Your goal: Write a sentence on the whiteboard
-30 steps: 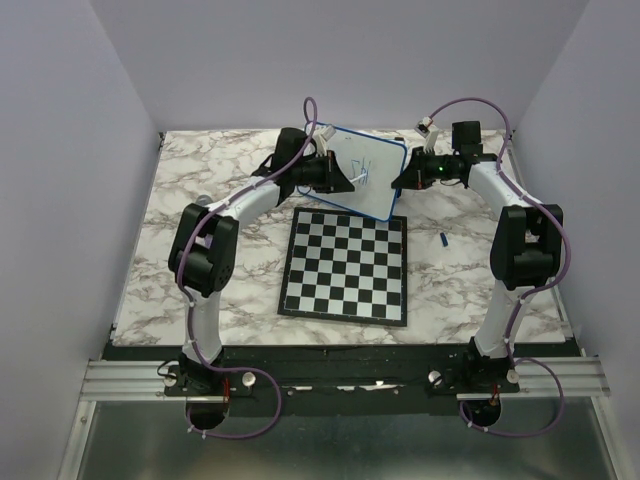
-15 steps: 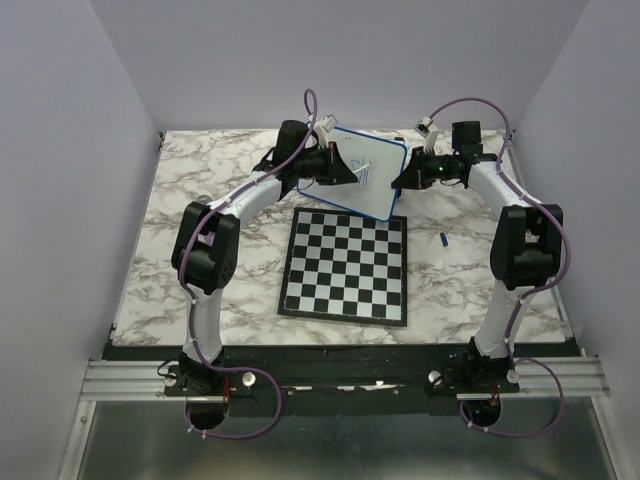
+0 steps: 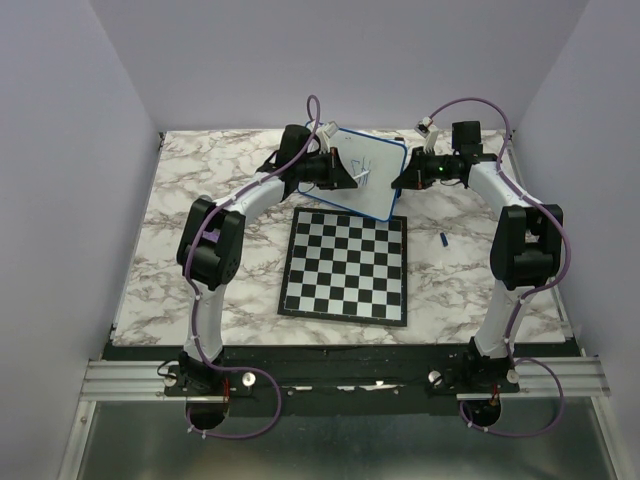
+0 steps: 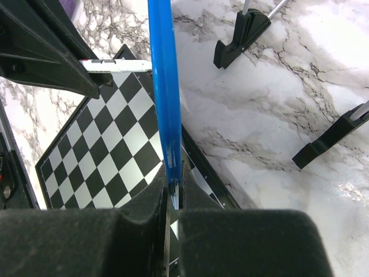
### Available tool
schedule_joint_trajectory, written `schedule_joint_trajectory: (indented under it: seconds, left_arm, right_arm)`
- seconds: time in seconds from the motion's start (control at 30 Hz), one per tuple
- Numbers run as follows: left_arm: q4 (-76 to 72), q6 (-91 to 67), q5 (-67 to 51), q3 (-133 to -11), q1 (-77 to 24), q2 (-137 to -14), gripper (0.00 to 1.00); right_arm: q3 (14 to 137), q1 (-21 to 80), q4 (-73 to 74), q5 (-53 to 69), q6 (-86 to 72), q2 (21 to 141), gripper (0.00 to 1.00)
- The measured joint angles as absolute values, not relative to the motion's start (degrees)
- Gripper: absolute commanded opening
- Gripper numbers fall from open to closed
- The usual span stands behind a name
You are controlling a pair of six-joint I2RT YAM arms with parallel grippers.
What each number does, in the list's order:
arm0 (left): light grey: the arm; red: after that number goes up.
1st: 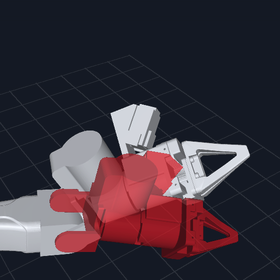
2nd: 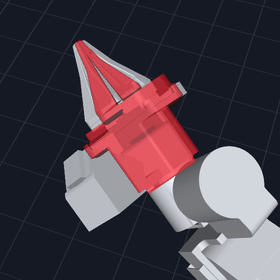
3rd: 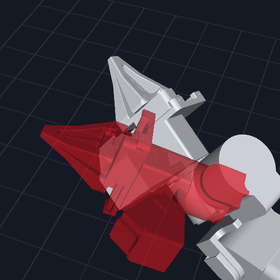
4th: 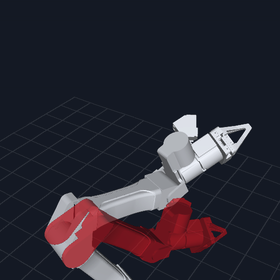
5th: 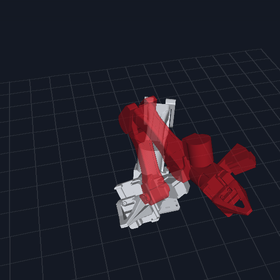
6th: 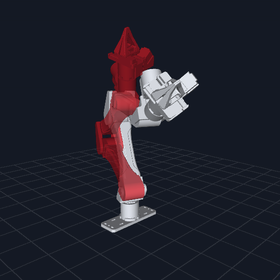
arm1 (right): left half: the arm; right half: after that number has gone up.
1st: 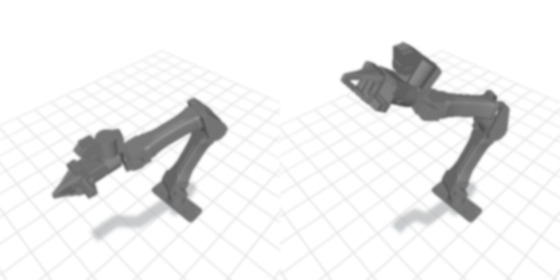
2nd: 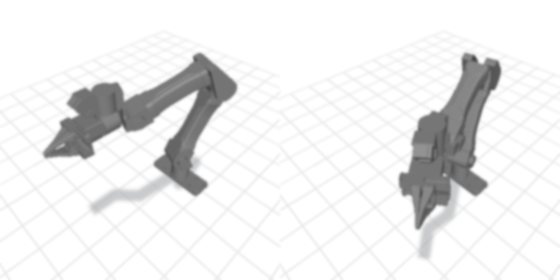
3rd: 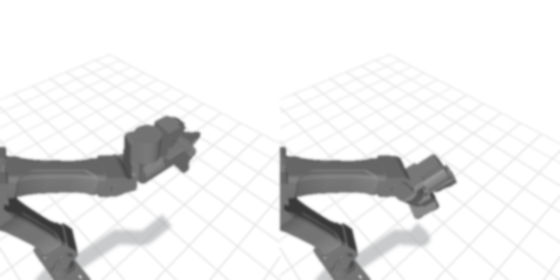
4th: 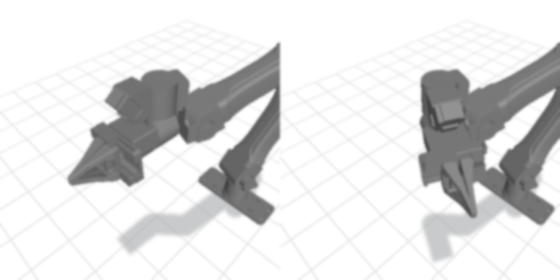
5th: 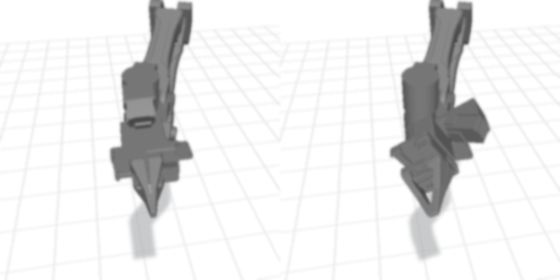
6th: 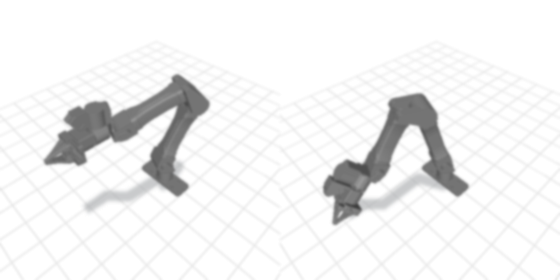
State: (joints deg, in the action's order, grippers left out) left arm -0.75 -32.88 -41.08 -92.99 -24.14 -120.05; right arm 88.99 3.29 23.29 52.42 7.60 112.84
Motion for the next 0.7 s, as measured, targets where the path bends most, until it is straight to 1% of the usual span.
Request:
schedule_joint_trajectory:
  seconds: [0.43, 0.7]
  left_arm:
    - [0.08, -32.18, -41.56, -92.82, -24.14, -120.14, 0.00]
    - [0.14, -31.35, -43.18, -89.60, -24.14, -120.14, 0.00]
  right_arm:
    - [88.99, 3.29, 23.29, 52.42, 7.60, 112.84, 0.00]
    - [88.99, 3.27, 23.29, 52.40, 7.62, 112.84, 0.00]
